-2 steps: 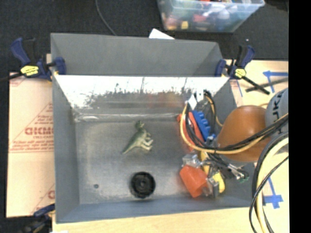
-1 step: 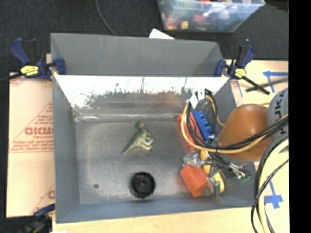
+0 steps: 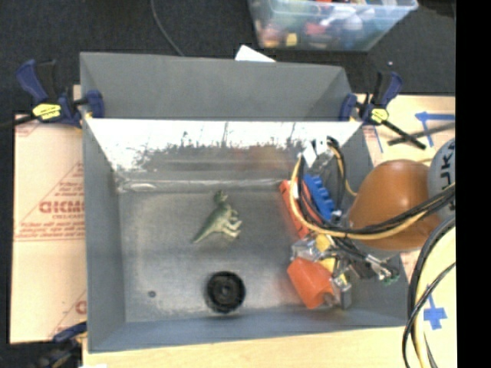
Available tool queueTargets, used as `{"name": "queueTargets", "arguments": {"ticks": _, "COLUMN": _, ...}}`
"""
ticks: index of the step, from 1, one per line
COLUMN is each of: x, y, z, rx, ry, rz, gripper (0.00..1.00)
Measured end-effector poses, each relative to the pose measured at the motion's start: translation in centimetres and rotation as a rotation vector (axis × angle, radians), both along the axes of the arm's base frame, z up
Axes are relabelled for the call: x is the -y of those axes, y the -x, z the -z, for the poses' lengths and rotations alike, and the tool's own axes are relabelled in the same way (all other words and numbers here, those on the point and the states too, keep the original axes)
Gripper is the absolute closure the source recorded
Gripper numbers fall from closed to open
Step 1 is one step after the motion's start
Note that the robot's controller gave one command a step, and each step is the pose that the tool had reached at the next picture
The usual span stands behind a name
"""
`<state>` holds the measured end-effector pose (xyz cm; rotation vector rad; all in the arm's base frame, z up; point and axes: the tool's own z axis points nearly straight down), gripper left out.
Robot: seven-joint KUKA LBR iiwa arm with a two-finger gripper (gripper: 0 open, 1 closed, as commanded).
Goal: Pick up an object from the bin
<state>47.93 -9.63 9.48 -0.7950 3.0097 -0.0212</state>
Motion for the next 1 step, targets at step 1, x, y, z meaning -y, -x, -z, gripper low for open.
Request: {"name": "queueTargets", "arguments": {"ticks": 1, "x": 0.05, "y": -0.11, "z": -1.38, "rx": 0.004, "ry": 0.001, "rz": 0.001, "gripper": 1.0}}
